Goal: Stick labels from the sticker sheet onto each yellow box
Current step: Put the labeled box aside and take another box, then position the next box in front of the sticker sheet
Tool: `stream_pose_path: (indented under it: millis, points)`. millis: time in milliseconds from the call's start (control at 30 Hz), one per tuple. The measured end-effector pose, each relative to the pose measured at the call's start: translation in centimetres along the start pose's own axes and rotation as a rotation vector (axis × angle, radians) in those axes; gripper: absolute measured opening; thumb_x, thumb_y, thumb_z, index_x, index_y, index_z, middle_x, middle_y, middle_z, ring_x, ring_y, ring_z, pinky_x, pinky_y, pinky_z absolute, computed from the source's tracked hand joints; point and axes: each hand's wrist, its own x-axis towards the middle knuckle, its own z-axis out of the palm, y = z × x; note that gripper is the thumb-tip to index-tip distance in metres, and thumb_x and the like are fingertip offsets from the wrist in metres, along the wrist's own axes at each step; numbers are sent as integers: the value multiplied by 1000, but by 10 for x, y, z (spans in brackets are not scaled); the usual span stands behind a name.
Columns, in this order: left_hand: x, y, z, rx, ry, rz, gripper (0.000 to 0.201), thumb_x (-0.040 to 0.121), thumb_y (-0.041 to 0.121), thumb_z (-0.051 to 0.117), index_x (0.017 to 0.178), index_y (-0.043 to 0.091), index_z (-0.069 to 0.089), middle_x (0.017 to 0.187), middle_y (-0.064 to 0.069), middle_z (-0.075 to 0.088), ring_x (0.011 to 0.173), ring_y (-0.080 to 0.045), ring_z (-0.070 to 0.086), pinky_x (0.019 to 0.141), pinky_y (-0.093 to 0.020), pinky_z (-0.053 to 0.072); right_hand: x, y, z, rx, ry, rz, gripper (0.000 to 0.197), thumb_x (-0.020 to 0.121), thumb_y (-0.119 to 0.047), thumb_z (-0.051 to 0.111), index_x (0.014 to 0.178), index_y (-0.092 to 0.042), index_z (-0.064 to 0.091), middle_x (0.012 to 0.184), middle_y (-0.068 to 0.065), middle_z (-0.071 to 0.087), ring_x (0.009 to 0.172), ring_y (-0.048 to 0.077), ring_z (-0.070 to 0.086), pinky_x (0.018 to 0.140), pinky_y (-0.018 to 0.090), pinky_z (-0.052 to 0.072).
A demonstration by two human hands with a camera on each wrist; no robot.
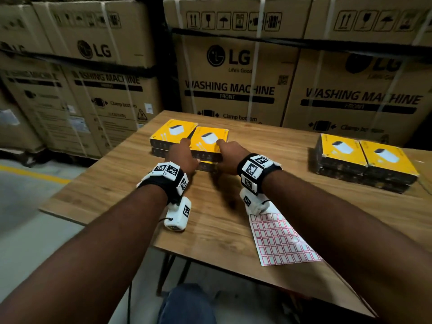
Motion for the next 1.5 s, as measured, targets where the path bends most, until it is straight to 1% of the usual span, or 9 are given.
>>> stream_pose_path:
  millis: [300,600,767,967,1100,1233,1333,1400,1500]
  points:
    - [-9,33,5,-180,154,103,64,72,5,78,130,15,51,122,-16,53,111,-29,52,90,-27,39,-18,16,-7,236,300,80,50,80,-11,67,125,-9,46,115,19,53,103,37,56,89,40,49]
    - [-17,78,-3,-366,306,210,46,78,7,70,121,18,59,120,-13,53,108,-29,56,92,-30,43,-41,55,-59,196,513,49,33,81,-14,70,110,-11,55,106,9,58,96,24,54,73,23,32]
    - [-20,104,-2,-547,201,278,44,90,16,63,133,16,52,125,-6,62,115,-19,57,91,-20,39,-55,81,-83,382,493,94,38,85,-20,71,117,-11,54,107,3,65,92,15,58,74,21,39]
    - [-28,116,28,-502,-34,295,64,82,37,66,138,18,43,130,-8,60,116,-25,58,98,-40,48,-68,115,-82,727,442,278,33,90,-23,66,119,-12,55,105,6,63,92,26,67,74,43,60]
    - [-33,120,43,-509,-253,242,64,88,25,68,141,20,32,128,-8,61,108,-24,62,85,-44,56,-78,136,-83,852,394,379,28,92,-24,64,114,-11,51,109,16,64,83,29,71,68,47,61]
    - [-18,119,64,-482,-373,103,73,64,73,70,121,49,31,112,-3,66,120,-32,55,84,-51,56,-87,147,-76,642,376,456,54,86,-31,71,126,-10,42,108,10,62,78,24,70,68,42,61]
    - [-26,131,58,-557,-429,46,49,92,38,64,129,29,33,93,12,47,92,-10,58,71,-22,57,-90,146,-66,513,248,388,79,75,-36,81,134,-11,35,119,13,58,95,27,67,78,45,58]
    - [-26,136,64,-646,-492,-27,44,97,19,58,134,17,35,103,4,48,80,-12,58,51,-24,58,-92,146,-61,398,160,361,98,67,-46,84,141,-14,29,135,14,50,118,30,55,95,48,49]
    - [-25,137,76,-686,-544,-90,47,95,21,61,134,18,34,130,-12,52,87,-24,66,55,-34,60,-98,145,-55,338,60,298,110,61,-48,87,146,-17,24,144,12,39,129,28,43,104,41,41]
